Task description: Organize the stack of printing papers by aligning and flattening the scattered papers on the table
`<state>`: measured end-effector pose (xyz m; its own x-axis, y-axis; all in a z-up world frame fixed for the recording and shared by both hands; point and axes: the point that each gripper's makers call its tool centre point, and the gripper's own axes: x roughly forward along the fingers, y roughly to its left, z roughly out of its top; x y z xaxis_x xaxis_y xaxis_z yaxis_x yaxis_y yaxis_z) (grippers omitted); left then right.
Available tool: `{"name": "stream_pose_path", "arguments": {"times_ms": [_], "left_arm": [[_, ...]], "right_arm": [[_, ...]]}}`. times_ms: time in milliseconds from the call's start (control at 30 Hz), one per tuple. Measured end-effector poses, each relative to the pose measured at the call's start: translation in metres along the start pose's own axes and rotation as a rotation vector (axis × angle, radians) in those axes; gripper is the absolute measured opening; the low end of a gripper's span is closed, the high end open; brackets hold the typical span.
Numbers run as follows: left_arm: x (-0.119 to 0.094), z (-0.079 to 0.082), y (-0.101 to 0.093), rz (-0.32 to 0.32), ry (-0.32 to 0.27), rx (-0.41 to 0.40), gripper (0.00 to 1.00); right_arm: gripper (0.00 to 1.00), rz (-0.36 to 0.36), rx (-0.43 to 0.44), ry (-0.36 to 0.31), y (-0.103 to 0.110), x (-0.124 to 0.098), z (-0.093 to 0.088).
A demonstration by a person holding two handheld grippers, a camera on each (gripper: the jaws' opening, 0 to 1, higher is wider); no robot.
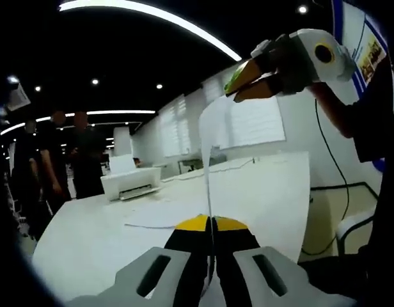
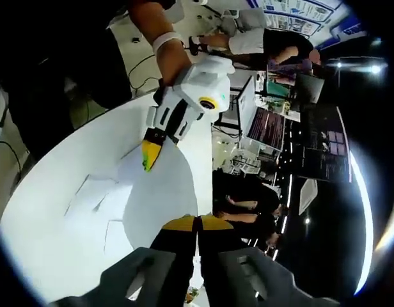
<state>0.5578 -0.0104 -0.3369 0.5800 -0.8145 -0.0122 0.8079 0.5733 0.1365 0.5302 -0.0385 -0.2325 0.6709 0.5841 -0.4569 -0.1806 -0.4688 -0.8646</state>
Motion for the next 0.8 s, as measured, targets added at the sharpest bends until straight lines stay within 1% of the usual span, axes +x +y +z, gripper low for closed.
{"name": "stream_pose_path", "arguments": {"times_ms": [33, 67, 100, 133, 200, 300, 367, 400, 433, 500, 633, 700, 767, 800], "left_arm": [[0.0, 0.0, 0.0, 0.0, -0.001, 0.0, 0.06], [0.0, 0.001, 0.0, 0.001, -0.003, 0.002, 0.06], [0.001, 0.001, 0.0, 0.001, -0.005, 0.001, 0.06], [0.001, 0.001, 0.0, 0.002, -0.007, -0.002, 0.06], [0.001, 0.001, 0.0, 0.001, -0.007, -0.008, 0.06], [0.002, 0.001, -0.001, 0.0, -0.012, -0.013, 0.06], [0.003, 0.002, 0.0, 0.001, -0.013, -0.014, 0.06], [0.003, 0.002, 0.001, 0.0, -0.015, -0.013, 0.06], [0.004, 0.003, 0.001, 0.0, -0.017, -0.014, 0.06], [0.004, 0.004, 0.001, 0.001, -0.022, -0.014, 0.06], [0.003, 0.006, 0.0, 0.0, -0.028, -0.019, 0.06], [0.003, 0.007, 0.0, 0.0, -0.029, -0.02, 0.06], [0.002, 0.013, 0.0, -0.007, -0.058, -0.094, 0.06], [0.001, 0.015, 0.001, -0.009, -0.066, -0.103, 0.06]], "right_arm": [[0.0, -0.002, 0.033, -0.006, 0.0, -0.001, -0.001], [0.04, -0.006, 0.043, -0.014, -0.001, -0.002, -0.002], [0.08, -0.014, 0.083, -0.031, -0.002, -0.003, -0.002], [0.09, -0.014, 0.141, -0.033, -0.002, -0.005, -0.006], [0.12, -0.025, 0.151, -0.051, -0.003, -0.007, -0.008], [0.13, -0.046, 0.204, -0.053, -0.004, -0.011, -0.016], [0.13, -0.067, 0.243, -0.068, -0.004, -0.014, -0.02], [0.15, -0.081, 0.279, -0.079, -0.005, -0.016, -0.023], [0.17, -0.093, 0.338, -0.087, -0.004, -0.019, -0.028], [0.18, -0.113, 0.427, -0.102, -0.001, -0.023, -0.035], [0.18, -0.147, 0.534, -0.117, 0.01, -0.028, -0.048], [0.18, -0.151, 0.544, -0.119, 0.011, -0.029, -0.05], [0.18, -0.204, 0.705, -0.141, 0.03, -0.033, -0.069], [0.18, -0.217, 0.749, -0.142, 0.036, -0.034, -0.074]]}}
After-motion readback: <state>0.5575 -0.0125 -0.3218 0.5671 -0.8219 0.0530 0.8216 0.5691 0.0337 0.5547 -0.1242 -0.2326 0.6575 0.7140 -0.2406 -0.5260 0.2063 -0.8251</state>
